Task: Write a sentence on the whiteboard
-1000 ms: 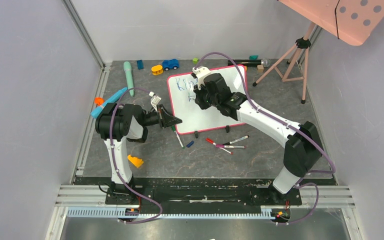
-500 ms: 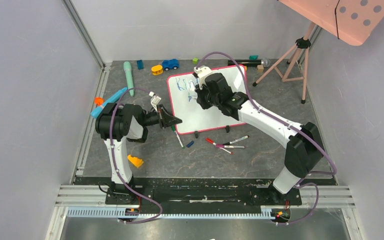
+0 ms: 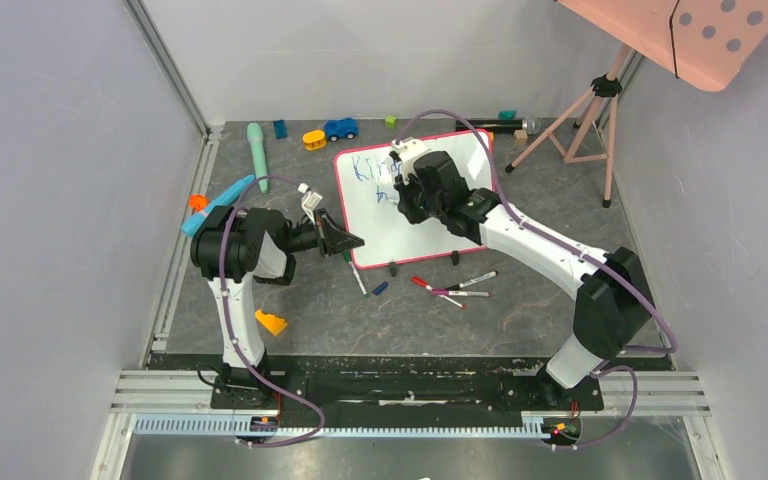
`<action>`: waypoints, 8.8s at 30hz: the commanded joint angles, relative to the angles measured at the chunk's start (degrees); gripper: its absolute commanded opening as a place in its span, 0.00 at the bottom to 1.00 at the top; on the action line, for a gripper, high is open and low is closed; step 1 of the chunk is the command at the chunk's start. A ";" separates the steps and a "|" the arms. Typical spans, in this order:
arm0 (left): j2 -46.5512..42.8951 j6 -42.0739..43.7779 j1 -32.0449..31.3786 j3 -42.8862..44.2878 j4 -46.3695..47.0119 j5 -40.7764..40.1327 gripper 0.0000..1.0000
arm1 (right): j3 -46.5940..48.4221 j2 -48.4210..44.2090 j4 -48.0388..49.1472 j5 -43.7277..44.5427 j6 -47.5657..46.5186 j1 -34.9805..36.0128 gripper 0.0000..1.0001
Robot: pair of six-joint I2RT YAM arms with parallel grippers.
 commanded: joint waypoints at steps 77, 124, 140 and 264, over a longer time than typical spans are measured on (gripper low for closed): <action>1.36 10.04 0.64 -0.82 3.21 -1.80 0.03 | 0.85 0.06 1.14 -5.28 0.21 -3.58 0.00; 1.36 10.18 0.64 -0.83 3.21 -2.10 0.04 | 2.73 1.59 0.09 -5.57 0.35 -4.63 0.00; 1.36 10.11 0.64 -0.92 3.22 -2.26 0.04 | -1.95 -0.85 -0.10 -5.52 0.51 -4.63 0.00; 1.36 10.02 0.73 -0.84 3.21 -2.17 0.04 | 5.34 1.40 -1.33 -3.73 -2.20 -4.76 0.00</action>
